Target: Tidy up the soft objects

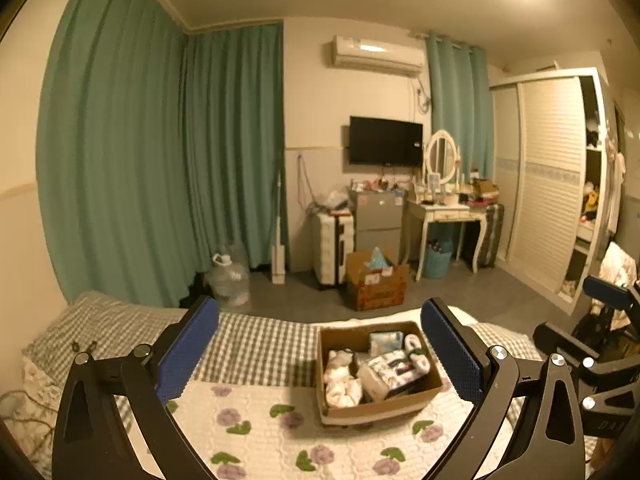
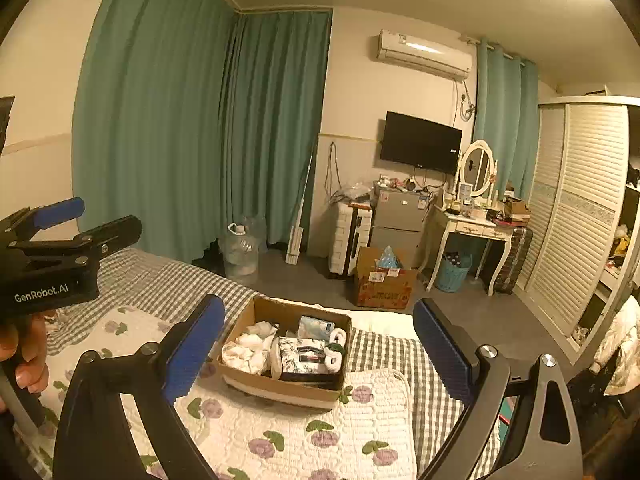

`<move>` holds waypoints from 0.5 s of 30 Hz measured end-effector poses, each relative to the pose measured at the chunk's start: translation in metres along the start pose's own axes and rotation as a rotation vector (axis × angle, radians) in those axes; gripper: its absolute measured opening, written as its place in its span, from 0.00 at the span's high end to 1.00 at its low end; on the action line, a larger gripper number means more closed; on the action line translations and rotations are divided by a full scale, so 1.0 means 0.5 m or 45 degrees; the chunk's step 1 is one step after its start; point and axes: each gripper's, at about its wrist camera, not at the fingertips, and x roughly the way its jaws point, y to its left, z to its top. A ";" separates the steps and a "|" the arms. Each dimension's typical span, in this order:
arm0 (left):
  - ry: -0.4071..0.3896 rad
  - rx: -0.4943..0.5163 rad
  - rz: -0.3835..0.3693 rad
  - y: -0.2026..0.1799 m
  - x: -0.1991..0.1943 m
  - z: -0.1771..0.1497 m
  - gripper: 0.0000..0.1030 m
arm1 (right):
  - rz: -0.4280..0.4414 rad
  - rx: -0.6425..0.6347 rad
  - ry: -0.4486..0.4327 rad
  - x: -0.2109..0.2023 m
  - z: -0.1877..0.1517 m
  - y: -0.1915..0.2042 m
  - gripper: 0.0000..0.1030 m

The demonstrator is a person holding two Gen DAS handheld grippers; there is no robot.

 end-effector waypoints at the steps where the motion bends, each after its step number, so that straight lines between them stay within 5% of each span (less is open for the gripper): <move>1: -0.001 -0.007 -0.001 0.003 -0.009 -0.007 0.00 | -0.001 0.003 -0.007 -0.015 -0.002 0.001 0.07; 15: 0.055 -0.002 0.012 -0.014 -0.027 -0.122 0.00 | -0.005 0.005 0.055 -0.036 -0.098 0.039 0.06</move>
